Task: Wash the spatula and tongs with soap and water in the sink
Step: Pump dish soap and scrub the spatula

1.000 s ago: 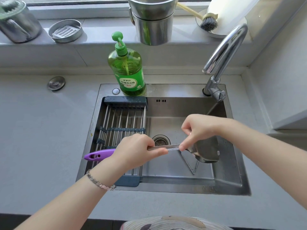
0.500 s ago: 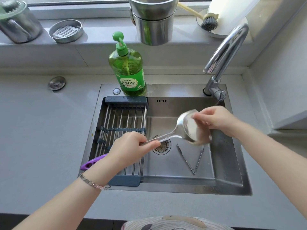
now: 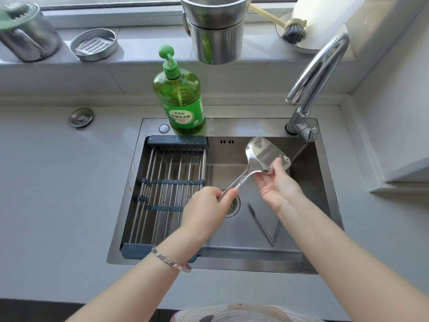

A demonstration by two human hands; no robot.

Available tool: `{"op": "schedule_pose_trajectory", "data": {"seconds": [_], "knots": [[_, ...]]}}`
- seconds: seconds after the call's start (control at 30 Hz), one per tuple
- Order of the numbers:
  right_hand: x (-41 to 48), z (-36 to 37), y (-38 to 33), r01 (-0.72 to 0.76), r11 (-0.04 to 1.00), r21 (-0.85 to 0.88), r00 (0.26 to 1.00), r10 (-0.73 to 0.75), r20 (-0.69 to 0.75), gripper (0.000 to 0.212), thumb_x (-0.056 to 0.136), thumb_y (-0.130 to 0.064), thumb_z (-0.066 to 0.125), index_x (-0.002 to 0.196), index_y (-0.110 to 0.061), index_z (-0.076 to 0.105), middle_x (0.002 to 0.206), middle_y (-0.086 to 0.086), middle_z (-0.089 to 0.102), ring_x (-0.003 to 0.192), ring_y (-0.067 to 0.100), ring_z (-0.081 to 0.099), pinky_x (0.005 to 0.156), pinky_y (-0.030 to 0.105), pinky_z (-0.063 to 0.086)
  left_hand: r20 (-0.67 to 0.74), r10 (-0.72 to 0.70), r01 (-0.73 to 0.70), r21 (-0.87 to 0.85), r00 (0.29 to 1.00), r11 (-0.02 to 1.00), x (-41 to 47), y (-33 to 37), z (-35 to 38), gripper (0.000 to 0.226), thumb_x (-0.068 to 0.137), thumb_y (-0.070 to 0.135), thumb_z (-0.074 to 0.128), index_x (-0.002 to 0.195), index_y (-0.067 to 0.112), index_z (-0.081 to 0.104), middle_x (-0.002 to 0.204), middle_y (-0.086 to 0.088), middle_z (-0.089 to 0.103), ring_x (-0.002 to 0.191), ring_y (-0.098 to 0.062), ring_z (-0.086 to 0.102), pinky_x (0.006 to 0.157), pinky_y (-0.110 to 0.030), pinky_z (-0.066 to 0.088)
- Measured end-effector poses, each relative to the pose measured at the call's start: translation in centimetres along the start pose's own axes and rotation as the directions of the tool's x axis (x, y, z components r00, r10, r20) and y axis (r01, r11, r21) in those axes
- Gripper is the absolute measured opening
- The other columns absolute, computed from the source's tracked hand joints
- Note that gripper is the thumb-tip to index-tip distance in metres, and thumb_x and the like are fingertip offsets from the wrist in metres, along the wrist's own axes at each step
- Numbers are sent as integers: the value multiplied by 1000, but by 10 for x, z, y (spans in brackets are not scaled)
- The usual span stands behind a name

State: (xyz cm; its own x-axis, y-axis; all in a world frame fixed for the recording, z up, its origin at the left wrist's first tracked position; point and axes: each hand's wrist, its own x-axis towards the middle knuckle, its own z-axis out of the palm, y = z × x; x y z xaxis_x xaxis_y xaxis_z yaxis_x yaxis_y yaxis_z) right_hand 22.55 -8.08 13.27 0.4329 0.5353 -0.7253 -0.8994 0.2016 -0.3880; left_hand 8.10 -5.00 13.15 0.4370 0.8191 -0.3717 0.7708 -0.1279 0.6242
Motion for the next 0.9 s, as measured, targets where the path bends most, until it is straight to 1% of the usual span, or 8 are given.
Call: {"op": "schedule_pose_trajectory", "data": {"seconds": [0.07,0.23,0.33,0.4,0.57,0.7,0.77,0.9], "knots": [[-8,2,16,15,989,-148,997,-3,79,17,97,-13,46,85,-6,56,68,4,71,58,11,69,72,26,57,16,23,-23,-42,1000,999,2,6,5,51,93,44,47,54,15,33,50,2,37,54,-23,38,50,-30,26],[-14,11,36,88,857,-508,988,-8,157,17,97,-8,45,85,-6,57,81,9,65,68,13,66,57,18,57,145,-66,118,-386,987,915,7,11,5,20,89,22,46,73,11,48,62,-2,48,56,-18,45,57,-28,38],[-7,25,26,143,717,-682,975,16,221,22,98,-14,45,84,-5,60,77,10,66,61,13,66,52,19,56,167,-171,236,-547,971,803,19,13,-10,26,90,38,47,99,14,49,92,-4,60,81,-19,59,72,-32,52],[-5,35,25,179,603,-778,955,82,284,23,97,-17,48,87,-4,63,73,9,68,56,12,68,53,21,56,151,-201,251,-631,968,734,35,14,-23,32,93,46,42,105,17,46,109,-6,61,100,-22,59,90,-41,50],[-4,55,32,250,269,-930,886,324,332,24,94,-17,53,84,-1,67,67,9,68,54,12,67,61,24,58,311,-232,351,-923,922,157,64,13,-63,44,99,40,37,118,3,51,92,-16,67,79,-25,66,78,-39,52],[15,74,30,289,46,-956,932,213,292,28,94,-23,53,86,-1,68,71,8,68,62,15,66,67,25,57,305,-336,319,-948,891,-15,72,5,-78,38,100,33,37,92,0,52,89,-17,64,81,-25,62,90,-41,46],[29,98,25,284,47,-958,950,119,287,32,95,-25,50,94,3,66,71,5,65,62,14,61,63,20,54,292,-371,299,-953,882,-39,77,-2,-84,37,100,34,38,90,1,51,88,-16,65,85,-25,63,91,-40,45],[51,174,19,255,265,-930,949,116,293,42,95,-36,48,105,3,59,77,8,61,63,13,58,51,15,52,270,-425,265,-962,864,-73,89,-12,-98,37,99,37,41,87,3,52,86,-15,66,81,-24,64,87,-38,46]]}}
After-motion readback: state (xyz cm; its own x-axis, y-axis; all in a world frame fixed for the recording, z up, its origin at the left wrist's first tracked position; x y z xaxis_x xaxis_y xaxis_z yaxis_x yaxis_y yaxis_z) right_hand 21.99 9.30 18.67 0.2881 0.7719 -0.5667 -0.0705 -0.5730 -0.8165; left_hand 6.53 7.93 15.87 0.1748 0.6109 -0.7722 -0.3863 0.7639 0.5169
